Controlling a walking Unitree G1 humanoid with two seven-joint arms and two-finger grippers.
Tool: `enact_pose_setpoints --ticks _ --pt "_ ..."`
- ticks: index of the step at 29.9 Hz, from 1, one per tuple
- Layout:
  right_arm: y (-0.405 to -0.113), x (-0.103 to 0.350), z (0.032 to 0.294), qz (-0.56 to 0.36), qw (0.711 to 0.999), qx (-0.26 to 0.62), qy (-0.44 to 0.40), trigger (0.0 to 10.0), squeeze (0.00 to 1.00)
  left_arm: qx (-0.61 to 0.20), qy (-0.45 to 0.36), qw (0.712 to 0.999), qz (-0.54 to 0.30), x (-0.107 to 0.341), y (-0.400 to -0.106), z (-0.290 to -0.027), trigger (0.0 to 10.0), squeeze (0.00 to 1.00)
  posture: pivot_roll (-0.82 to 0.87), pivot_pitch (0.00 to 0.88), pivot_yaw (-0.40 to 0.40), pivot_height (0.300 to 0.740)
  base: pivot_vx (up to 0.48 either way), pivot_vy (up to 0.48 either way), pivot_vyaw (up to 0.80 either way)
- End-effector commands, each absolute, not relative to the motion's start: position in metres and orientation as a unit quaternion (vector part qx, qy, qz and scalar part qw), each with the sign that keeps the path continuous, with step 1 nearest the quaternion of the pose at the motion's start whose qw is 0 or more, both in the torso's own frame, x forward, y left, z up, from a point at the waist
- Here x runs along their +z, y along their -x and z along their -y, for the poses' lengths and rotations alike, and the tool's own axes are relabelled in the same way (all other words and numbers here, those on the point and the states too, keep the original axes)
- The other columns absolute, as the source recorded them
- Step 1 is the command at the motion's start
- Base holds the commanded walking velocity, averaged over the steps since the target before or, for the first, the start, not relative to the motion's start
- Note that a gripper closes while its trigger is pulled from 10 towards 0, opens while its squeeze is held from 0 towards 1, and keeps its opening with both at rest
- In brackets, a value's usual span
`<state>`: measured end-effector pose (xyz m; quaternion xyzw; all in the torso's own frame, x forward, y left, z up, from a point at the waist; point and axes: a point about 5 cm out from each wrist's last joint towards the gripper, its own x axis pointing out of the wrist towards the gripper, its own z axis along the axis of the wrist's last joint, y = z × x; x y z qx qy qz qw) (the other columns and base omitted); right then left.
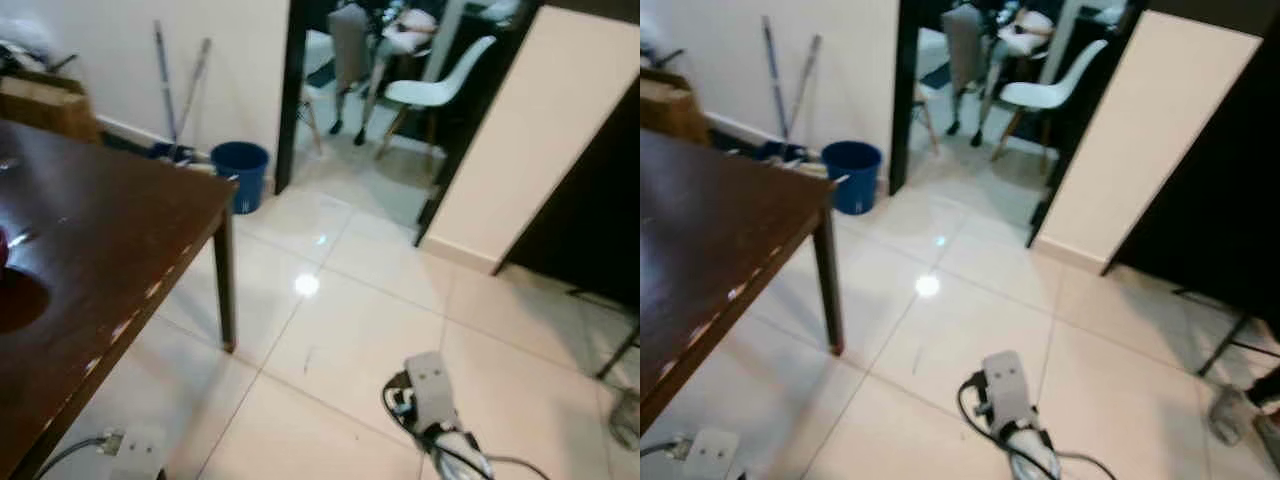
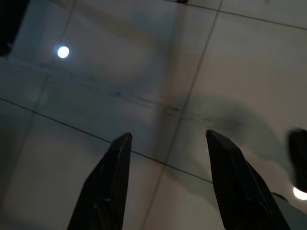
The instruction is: Setting the table
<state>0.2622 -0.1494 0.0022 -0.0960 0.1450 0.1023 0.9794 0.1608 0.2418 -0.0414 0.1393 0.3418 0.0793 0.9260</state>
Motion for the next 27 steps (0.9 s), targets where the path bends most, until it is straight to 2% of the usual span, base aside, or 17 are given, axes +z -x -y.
enact_pose_setpoints --ticks 1,15,27 --pt "-0.258 -0.003 0.155 -0.156 0.977 0.100 0.102 10.0 0.00 0.075 -0.140 0.931 -0.330 -0.042 -0.164 -0.237 10.0 0.00 0.06 0.005 -0.009 0.740 0.000 0.000 -0.78" --pt "-0.250 -0.012 0.160 -0.164 0.980 0.073 0.081 10.0 0.00 0.067 -0.102 0.956 -0.268 -0.031 -0.192 -0.224 10.0 0.00 0.04 0.000 0.003 0.740 0.000 0.000 -0.78" --pt "-0.250 -0.013 0.168 -0.166 0.983 0.044 0.057 10.0 0.00 0.069 -0.095 0.959 -0.260 -0.032 -0.194 -0.222 10.0 0.00 0.03 0.002 -0.001 0.740 0.000 0.000 -0.78"
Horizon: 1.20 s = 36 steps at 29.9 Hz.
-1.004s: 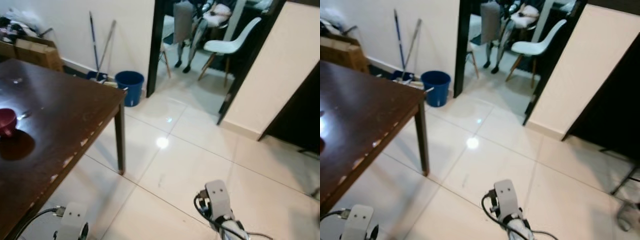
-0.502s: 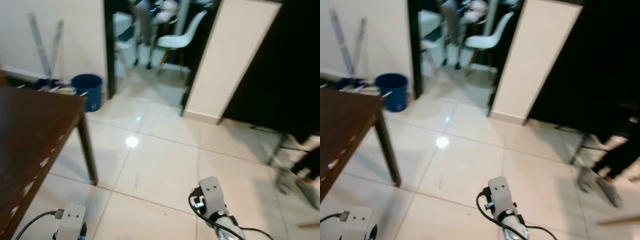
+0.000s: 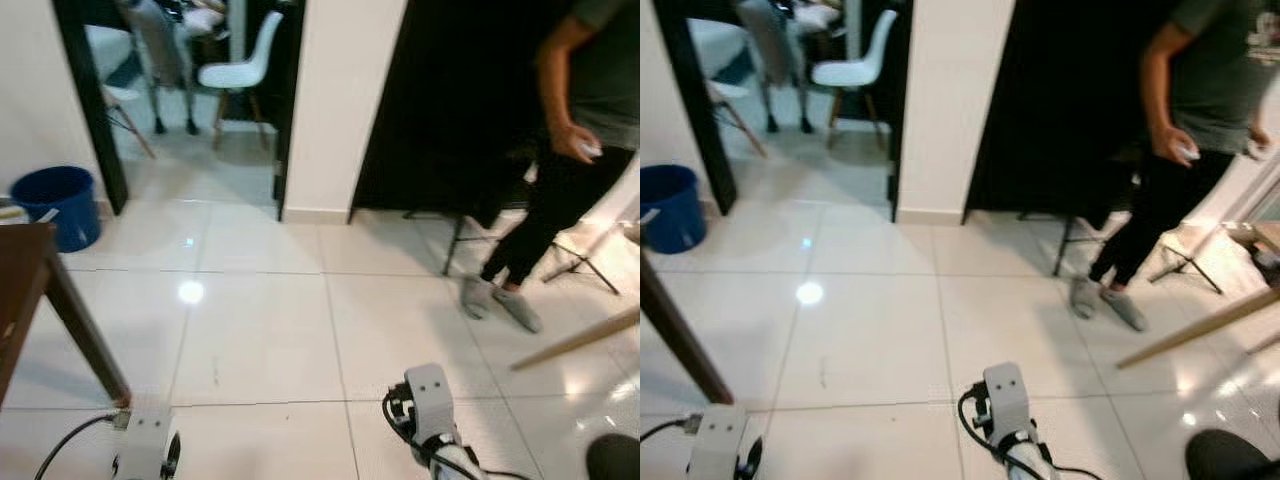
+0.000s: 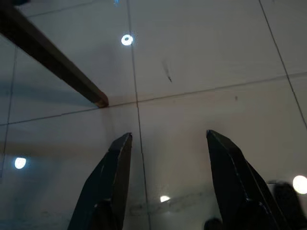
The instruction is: Setting the table
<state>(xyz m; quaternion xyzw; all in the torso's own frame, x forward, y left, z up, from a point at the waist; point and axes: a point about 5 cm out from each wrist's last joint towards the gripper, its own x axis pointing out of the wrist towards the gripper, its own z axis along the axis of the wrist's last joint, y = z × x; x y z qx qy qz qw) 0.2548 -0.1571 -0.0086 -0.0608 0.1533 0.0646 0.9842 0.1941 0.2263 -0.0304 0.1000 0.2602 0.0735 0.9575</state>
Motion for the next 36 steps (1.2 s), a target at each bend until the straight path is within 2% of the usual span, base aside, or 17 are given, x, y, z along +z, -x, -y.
enact_pose_setpoints --ticks 1,19,29,36 --pt "-0.2494 -0.0135 0.1680 -0.167 0.984 0.043 0.056 10.0 0.00 0.068 -0.095 0.959 -0.259 -0.0320 -0.1937 -0.2220 10.0 0.00 0.03 0.003 0.001 0.740 0.000 0.000 -0.78" --pt "-0.2487 -0.0143 0.1678 -0.164 0.983 0.049 0.066 10.0 0.00 0.064 -0.087 0.960 -0.257 -0.0338 -0.1937 -0.2187 10.0 0.00 0.03 0.007 -0.001 0.740 0.000 0.000 -0.78" --pt "-0.2483 -0.0156 0.1655 -0.163 0.985 0.025 0.053 10.0 0.00 0.036 -0.097 0.958 -0.267 -0.0363 -0.1958 -0.2177 10.0 0.00 0.00 0.000 0.092 0.740 0.000 0.000 -0.77" --pt "-0.2489 -0.0149 0.1663 -0.159 0.986 0.011 0.046 10.0 0.00 0.025 -0.103 0.959 -0.264 -0.0348 -0.2007 -0.2181 10.0 0.00 0.00 0.000 0.092 0.740 0.000 0.000 -0.76"
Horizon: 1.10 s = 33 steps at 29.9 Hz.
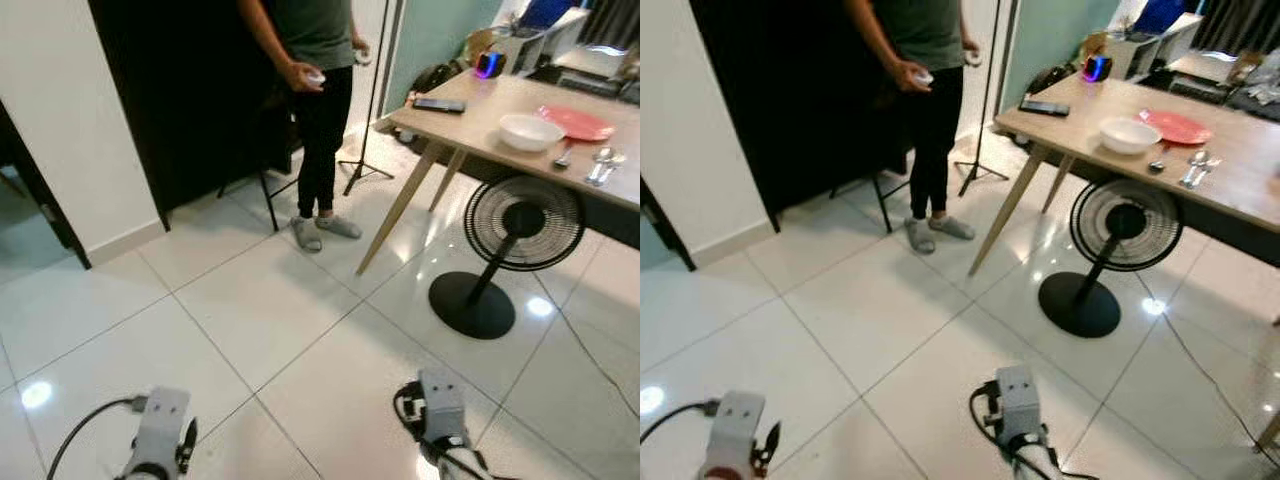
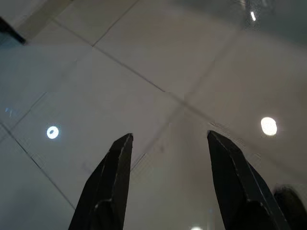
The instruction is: Setting the table
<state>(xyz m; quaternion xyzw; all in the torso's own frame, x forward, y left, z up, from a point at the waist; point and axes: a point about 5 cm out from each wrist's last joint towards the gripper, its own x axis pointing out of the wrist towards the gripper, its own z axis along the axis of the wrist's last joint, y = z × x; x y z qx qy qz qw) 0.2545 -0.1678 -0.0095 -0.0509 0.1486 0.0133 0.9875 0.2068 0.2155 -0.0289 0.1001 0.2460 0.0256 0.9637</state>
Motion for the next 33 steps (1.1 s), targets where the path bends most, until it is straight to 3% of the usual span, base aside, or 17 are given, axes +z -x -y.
enact_pose_setpoints --ticks 1,33 --pt "-0.2490 -0.0148 0.1663 -0.159 0.986 0.011 0.046 10.0 0.00 0.026 -0.102 0.959 -0.264 -0.0348 -0.2009 -0.2182 10.0 0.00 0.00 0.000 0.091 0.740 0.000 0.000 -0.76" --pt "-0.2510 -0.0148 0.1641 -0.161 0.986 0.020 0.048 10.0 0.00 0.037 -0.093 0.960 -0.261 -0.0348 -0.2025 -0.2194 10.0 0.00 0.01 0.000 0.070 0.740 0.000 0.000 -0.76"
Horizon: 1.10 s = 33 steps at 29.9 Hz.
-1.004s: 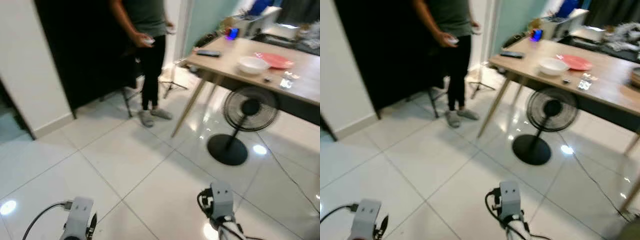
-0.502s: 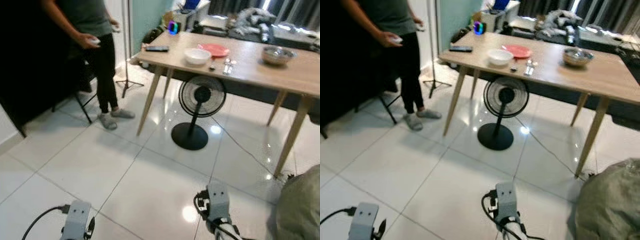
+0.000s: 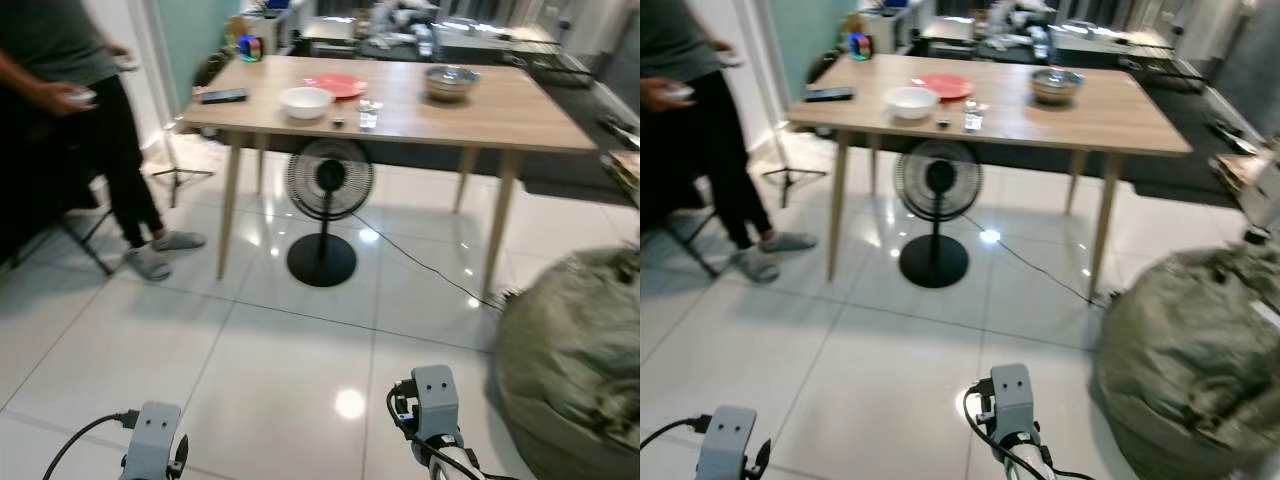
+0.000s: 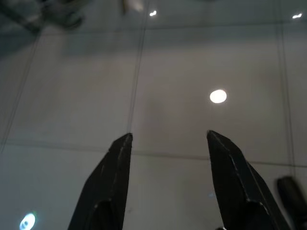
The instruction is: Setting the table
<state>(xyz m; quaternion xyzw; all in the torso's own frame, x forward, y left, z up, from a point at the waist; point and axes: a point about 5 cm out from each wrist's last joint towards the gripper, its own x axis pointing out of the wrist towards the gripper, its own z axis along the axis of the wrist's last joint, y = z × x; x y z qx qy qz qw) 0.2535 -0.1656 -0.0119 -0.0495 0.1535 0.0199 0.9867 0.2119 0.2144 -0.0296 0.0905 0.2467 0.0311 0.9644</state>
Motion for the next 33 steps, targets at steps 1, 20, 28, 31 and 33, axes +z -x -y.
enact_pose_setpoints --ticks 1,20,28,31,33 --pt "-0.251 -0.015 0.164 -0.161 0.986 0.020 0.048 10.0 0.00 0.038 -0.093 0.960 -0.261 -0.035 -0.203 -0.219 10.0 0.00 0.01 0.000 0.071 0.740 0.000 0.000 -0.76" --pt "-0.252 -0.014 0.163 -0.159 0.986 0.021 0.046 10.0 0.00 0.039 -0.094 0.960 -0.262 -0.035 -0.204 -0.220 10.0 0.00 0.02 0.000 0.063 0.740 0.000 0.000 -0.76" --pt "-0.256 -0.009 0.163 -0.143 0.988 0.024 0.044 10.0 0.00 0.090 -0.132 0.964 -0.213 -0.020 -0.216 -0.233 10.0 0.00 0.02 0.000 0.056 0.740 0.164 0.000 -0.27" --pt "-0.257 -0.008 0.163 -0.141 0.989 0.026 0.045 10.0 0.00 0.100 -0.141 0.964 -0.200 -0.015 -0.220 -0.236 10.0 0.00 0.02 0.000 0.054 0.740 0.480 0.000 0.00" --pt "-0.257 -0.009 0.162 -0.143 0.988 0.029 0.045 10.0 0.00 0.102 -0.141 0.964 -0.199 -0.014 -0.222 -0.235 10.0 0.00 0.02 0.000 0.054 0.740 0.480 0.000 0.00"
